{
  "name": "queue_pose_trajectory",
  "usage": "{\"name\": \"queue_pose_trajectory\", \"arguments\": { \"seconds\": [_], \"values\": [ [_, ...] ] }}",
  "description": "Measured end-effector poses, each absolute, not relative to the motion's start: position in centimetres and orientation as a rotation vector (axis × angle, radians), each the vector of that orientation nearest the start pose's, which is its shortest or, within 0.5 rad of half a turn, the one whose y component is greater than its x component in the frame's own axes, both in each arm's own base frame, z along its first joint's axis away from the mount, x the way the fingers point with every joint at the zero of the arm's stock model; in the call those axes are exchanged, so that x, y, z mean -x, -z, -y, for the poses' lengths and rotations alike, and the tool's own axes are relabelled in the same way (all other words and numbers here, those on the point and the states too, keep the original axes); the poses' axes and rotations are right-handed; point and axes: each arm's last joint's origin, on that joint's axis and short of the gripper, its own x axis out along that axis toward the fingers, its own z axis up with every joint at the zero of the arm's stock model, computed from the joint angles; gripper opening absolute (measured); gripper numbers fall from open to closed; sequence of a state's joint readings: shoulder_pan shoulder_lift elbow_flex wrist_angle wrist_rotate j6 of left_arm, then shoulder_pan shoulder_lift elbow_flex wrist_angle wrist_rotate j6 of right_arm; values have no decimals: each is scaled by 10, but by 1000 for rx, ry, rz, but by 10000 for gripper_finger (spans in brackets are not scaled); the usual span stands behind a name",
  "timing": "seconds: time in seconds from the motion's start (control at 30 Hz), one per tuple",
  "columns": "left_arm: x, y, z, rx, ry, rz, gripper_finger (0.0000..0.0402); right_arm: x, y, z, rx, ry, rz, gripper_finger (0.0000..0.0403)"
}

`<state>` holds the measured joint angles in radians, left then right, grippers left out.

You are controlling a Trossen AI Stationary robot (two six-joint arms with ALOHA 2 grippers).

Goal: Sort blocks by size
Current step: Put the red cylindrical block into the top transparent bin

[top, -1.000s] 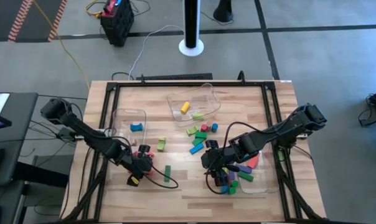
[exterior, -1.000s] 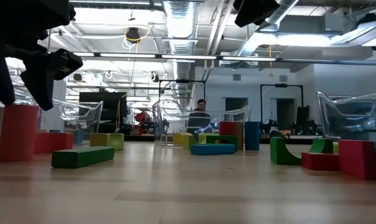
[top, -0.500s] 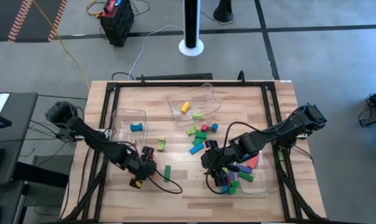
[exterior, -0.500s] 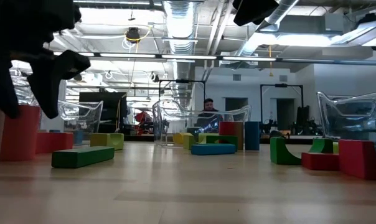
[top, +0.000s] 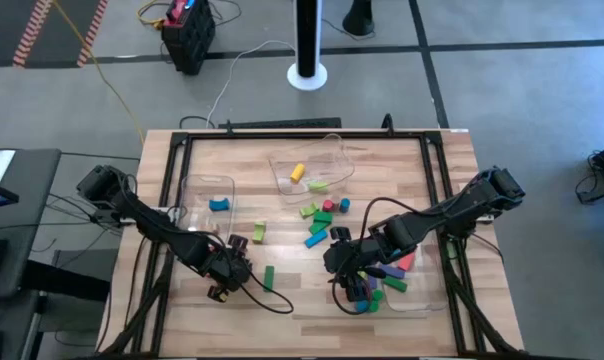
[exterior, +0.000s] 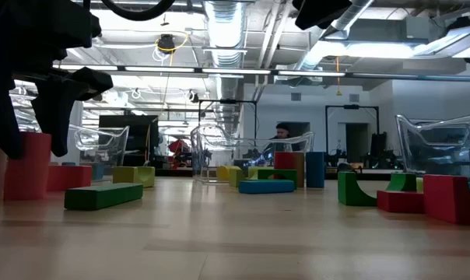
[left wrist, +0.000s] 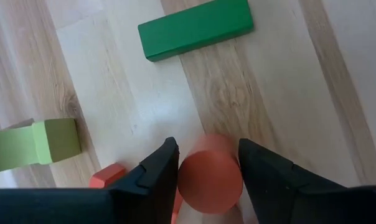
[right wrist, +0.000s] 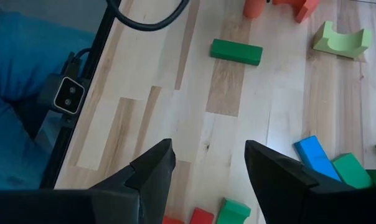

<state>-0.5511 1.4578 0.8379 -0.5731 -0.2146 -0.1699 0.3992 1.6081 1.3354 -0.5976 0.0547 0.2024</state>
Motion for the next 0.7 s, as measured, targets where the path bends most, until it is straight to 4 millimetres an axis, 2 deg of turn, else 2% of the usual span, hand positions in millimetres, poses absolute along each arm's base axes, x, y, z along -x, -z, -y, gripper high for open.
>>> {"name": "queue_pose_trajectory", "arguments": {
  "seconds": [0.1,0.4,0.53,0.7],
  "values": [
    [-225,-183,131,-295,200,-1127,173,-318,-283,-132,6,-234,-875,230],
    [-222,-182,130,-283,213,-1160,196,-313,-257,-130,-13,-213,-920,230],
    [-223,-183,130,-283,214,-1156,193,-313,-255,-130,-13,-214,-916,230],
    [-225,-189,131,-302,215,-1152,168,-313,-254,-130,-11,-217,-911,230]
  ]
}}
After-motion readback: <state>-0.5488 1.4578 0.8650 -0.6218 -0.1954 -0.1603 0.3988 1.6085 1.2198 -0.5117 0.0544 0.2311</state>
